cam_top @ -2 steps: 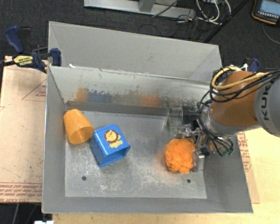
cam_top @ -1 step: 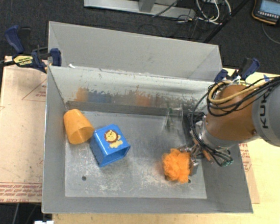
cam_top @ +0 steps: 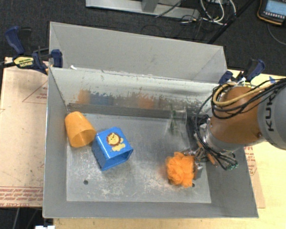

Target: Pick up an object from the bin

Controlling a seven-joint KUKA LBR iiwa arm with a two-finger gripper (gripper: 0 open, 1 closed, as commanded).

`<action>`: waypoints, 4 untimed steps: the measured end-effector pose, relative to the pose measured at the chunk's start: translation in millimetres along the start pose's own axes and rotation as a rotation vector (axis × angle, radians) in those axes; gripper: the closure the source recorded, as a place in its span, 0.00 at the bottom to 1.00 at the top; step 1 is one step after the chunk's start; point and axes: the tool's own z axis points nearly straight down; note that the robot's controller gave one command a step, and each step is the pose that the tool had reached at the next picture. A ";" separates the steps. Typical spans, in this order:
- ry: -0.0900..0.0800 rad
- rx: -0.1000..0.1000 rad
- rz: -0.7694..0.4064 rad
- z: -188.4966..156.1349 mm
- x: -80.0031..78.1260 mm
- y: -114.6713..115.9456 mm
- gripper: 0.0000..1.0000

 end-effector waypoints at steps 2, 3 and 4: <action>-0.003 0.001 -0.012 -89.3 4.6 5.5 1.00; -0.001 -0.001 -0.027 -96.1 5.4 12.0 1.00; 0.004 -0.006 -0.035 -133.4 2.6 21.9 1.00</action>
Offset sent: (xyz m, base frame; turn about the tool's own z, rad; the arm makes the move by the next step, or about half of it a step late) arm -0.0106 0.0097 0.0438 -0.0336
